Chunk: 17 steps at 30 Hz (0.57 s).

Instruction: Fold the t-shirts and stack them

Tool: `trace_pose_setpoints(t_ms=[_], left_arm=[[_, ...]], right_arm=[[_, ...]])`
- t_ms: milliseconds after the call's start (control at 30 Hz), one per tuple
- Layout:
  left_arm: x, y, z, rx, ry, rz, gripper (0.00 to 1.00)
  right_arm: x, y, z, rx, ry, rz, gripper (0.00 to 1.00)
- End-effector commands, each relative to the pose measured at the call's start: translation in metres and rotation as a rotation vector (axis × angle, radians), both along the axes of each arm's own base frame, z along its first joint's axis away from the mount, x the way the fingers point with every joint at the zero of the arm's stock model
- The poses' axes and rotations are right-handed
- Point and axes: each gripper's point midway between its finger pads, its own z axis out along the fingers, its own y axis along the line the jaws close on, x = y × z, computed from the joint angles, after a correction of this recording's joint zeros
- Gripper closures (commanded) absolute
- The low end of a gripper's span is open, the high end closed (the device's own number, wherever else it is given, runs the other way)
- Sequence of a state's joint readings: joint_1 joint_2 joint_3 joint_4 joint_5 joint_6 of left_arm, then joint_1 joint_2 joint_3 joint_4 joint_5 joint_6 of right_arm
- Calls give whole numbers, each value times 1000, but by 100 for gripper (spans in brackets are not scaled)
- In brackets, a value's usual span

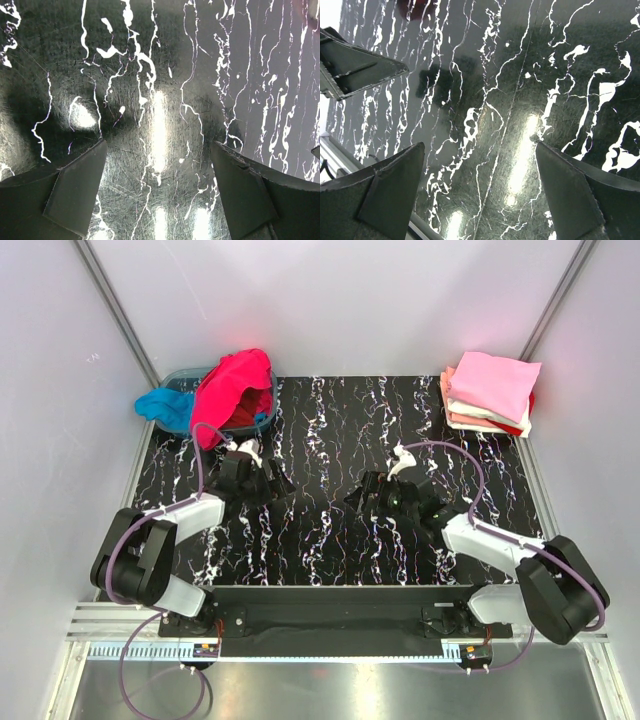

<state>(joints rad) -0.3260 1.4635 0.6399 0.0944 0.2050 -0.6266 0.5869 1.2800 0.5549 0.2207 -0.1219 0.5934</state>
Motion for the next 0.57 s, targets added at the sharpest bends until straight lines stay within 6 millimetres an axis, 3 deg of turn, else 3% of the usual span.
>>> trace_pose_setpoints(t_ms=[0, 367, 467, 500, 533], left_arm=[[12, -3, 16, -5, -51, -3, 10], [6, 0, 31, -28, -100, 16, 9], [5, 4, 47, -14, -123, 24, 9], [9, 8, 68, -12, -183, 41, 9], [9, 14, 76, 5, -196, 60, 8]], right_arm=[[10, 0, 25, 49, -82, -32, 0], [3, -4, 34, 80, -124, -33, 0], [2, -3, 35, 89, -133, -24, 0], [2, -3, 35, 88, -132, -24, 0], [3, -3, 35, 87, -130, -27, 0]])
